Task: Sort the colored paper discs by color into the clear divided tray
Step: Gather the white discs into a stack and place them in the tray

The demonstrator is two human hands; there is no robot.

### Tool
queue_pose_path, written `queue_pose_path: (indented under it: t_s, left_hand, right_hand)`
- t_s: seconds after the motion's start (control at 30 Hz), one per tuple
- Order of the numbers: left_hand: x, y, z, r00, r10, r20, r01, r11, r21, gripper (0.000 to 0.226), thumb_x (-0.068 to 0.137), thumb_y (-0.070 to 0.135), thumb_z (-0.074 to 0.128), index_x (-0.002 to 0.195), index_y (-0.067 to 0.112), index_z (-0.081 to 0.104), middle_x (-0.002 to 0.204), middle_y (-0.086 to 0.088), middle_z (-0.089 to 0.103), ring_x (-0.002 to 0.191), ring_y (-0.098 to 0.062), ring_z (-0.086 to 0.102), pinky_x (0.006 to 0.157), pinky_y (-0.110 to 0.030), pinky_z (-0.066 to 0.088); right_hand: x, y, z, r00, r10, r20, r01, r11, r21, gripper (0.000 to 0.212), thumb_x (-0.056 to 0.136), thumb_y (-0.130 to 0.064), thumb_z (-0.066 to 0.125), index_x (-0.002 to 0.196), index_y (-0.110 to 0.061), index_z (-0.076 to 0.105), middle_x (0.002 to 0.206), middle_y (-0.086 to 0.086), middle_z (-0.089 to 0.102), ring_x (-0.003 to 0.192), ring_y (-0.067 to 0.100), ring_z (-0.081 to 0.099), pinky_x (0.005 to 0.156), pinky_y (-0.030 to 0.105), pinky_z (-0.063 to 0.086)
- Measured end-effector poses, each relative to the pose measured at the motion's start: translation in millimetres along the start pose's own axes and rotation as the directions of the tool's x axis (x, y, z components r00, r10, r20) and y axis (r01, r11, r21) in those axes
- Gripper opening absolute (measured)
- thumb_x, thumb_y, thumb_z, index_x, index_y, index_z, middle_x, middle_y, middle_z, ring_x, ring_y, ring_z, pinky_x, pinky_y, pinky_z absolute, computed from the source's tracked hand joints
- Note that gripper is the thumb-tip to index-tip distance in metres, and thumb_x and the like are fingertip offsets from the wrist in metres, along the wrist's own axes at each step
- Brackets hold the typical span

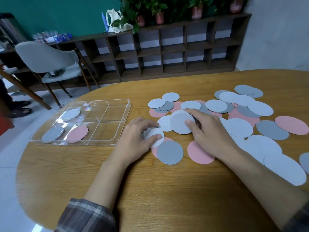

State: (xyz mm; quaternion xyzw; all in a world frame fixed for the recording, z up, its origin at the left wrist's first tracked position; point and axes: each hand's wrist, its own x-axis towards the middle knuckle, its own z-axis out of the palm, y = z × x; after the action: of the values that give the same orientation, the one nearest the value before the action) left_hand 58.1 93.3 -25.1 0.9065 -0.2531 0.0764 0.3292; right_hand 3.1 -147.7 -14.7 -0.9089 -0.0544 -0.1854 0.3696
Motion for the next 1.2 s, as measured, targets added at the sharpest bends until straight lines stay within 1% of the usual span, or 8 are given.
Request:
queue_pose_path:
  t_s: [0.07, 0.17, 0.27, 0.37, 0.53, 0.7, 1.0, 1.2]
  left_hand:
    - [2, -1, 0, 1.000, -0.009, -0.021, 0.007, 0.998, -0.066, 0.030, 0.091, 0.017, 0.076, 0.117, 0.033, 0.074, 0.102, 0.015, 0.064, 0.094, 0.000, 0.057, 0.079, -0.007, 0.039]
    - [5, -1, -1, 0.991, -0.129, -0.019, 0.114, 0.929, -0.351, 0.030, 0.098, 0.006, 0.068, 0.113, 0.029, 0.078, 0.091, 0.011, 0.065, 0.083, -0.003, 0.056, 0.080, -0.020, 0.045]
    - [6, 2, -2, 0.989, -0.150, 0.006, 0.134, 0.862, -0.489, 0.025, 0.101, 0.010, 0.065, 0.107, 0.028, 0.080, 0.084, 0.006, 0.062, 0.082, -0.013, 0.054, 0.076, -0.033, 0.046]
    - [7, 5, 1, 0.993, -0.119, 0.026, 0.114, 0.830, -0.546, 0.022, 0.102, 0.009, 0.063, 0.106, 0.025, 0.078, 0.082, 0.008, 0.061, 0.079, -0.014, 0.052, 0.072, -0.030, 0.044]
    - [10, 13, 16, 0.992, -0.119, 0.031, 0.111, 0.758, -0.642, 0.012, 0.101, 0.006, 0.060, 0.102, 0.016, 0.067, 0.086, -0.006, 0.059, 0.077, -0.023, 0.050, 0.066, -0.031, 0.045]
    - [9, 20, 27, 0.991, -0.124, -0.044, 0.079, 0.825, -0.560, 0.011, 0.102, 0.007, 0.062, 0.103, 0.018, 0.064, 0.087, -0.002, 0.066, 0.077, -0.016, 0.058, 0.072, -0.027, 0.049]
    - [9, 25, 30, 0.979, -0.153, -0.132, 0.069, 0.867, -0.494, 0.017, 0.097, 0.009, 0.070, 0.091, 0.024, 0.064, 0.077, 0.009, 0.073, 0.071, -0.007, 0.068, 0.072, -0.024, 0.055]
    - [9, 28, 30, 0.976, -0.136, -0.169, 0.055, 0.908, -0.414, 0.015, 0.094, 0.010, 0.073, 0.093, 0.023, 0.065, 0.082, 0.001, 0.073, 0.075, -0.015, 0.066, 0.070, -0.017, 0.051]
  right_hand:
    - [0, -1, 0, 1.000, 0.017, -0.016, -0.016, 0.999, 0.033, 0.035, 0.103, -0.016, 0.055, 0.137, -0.020, 0.063, 0.064, -0.015, 0.047, 0.069, 0.006, 0.051, 0.064, 0.008, 0.036]
    - [1, -2, -1, 0.999, 0.049, 0.000, -0.049, 0.996, 0.068, 0.029, 0.102, -0.016, 0.056, 0.129, -0.018, 0.067, 0.066, 0.021, 0.050, 0.067, 0.026, 0.047, 0.057, 0.020, 0.033]
    - [0, -3, 1, 0.997, 0.069, 0.028, -0.072, 0.990, 0.120, 0.029, 0.102, -0.020, 0.056, 0.129, -0.020, 0.067, 0.073, 0.028, 0.057, 0.073, 0.038, 0.057, 0.069, 0.037, 0.045]
    - [0, -4, 2, 0.996, 0.082, 0.032, -0.086, 0.981, 0.174, 0.040, 0.103, -0.024, 0.056, 0.138, -0.040, 0.060, 0.076, 0.026, 0.063, 0.075, 0.033, 0.061, 0.081, 0.034, 0.048]
    - [-1, -7, 4, 0.996, 0.064, 0.067, -0.075, 0.981, 0.178, 0.041, 0.106, -0.022, 0.050, 0.143, -0.039, 0.056, 0.072, 0.014, 0.063, 0.073, 0.024, 0.060, 0.078, 0.036, 0.050]
    - [1, -9, 3, 0.996, 0.037, 0.085, -0.046, 0.992, 0.115, 0.043, 0.108, -0.016, 0.041, 0.148, -0.027, 0.054, 0.079, -0.027, 0.051, 0.082, -0.011, 0.049, 0.077, 0.004, 0.034]
    - [-1, -13, 4, 0.994, 0.001, 0.113, -0.008, 0.998, 0.062, 0.049, 0.107, -0.021, 0.040, 0.157, -0.024, 0.040, 0.088, -0.007, 0.053, 0.094, -0.002, 0.050, 0.077, 0.009, 0.038]
    - [-2, -8, 8, 0.992, -0.065, 0.107, 0.067, 0.998, -0.018, 0.050, 0.104, -0.023, 0.054, 0.154, -0.022, 0.045, 0.103, -0.016, 0.059, 0.091, 0.002, 0.051, 0.079, 0.018, 0.034]
